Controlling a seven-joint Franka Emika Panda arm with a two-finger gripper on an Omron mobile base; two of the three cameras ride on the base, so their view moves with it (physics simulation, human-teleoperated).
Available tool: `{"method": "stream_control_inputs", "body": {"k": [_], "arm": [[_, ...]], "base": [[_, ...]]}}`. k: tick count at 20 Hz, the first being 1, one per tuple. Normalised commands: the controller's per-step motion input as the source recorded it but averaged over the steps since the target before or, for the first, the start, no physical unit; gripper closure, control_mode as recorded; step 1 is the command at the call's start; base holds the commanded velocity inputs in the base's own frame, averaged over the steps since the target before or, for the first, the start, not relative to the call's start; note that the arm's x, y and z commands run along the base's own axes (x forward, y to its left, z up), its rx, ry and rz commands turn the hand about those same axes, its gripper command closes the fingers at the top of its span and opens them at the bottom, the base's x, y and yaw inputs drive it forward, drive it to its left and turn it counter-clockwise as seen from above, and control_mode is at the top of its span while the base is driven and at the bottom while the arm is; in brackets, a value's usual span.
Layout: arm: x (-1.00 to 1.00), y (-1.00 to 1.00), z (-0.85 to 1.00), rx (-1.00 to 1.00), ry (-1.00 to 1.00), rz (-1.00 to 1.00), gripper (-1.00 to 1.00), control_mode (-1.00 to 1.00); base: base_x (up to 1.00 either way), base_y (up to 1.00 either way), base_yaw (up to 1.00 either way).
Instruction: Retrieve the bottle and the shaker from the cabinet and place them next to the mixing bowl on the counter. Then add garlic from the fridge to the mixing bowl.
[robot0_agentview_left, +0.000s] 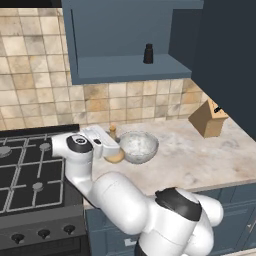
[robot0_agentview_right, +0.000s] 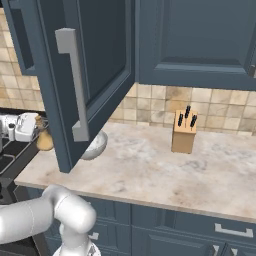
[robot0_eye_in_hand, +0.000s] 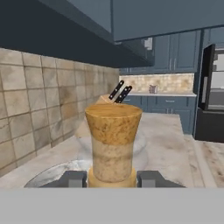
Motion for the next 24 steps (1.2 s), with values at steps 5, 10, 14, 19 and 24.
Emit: {"method": "stream_control_inputs", "body": {"k": [5, 10, 14, 19, 24], "arm": [[0.02, -0.02, -0.37, 0.0, 0.01, 0.0, 1.0, -1.0], [0.0, -0.07, -0.42, 0.0, 0.01, 0.0, 1.0, -1.0], [0.02, -0.02, -0.35, 0.0, 0.0, 0.0, 1.0, -1.0], [0.02, 0.0, -0.03, 0.0, 0.0, 0.0, 1.0, -1.0], [0.19, -0.08, 0.0, 0.0, 0.0, 0.0, 1.0, -1.0]], "base": [[0.0, 0.0, 0.0], [0.0, 0.0, 0.0], [0.0, 0.0, 0.0], [0.0, 0.0, 0.0], [0.0, 0.0, 0.0]]}}
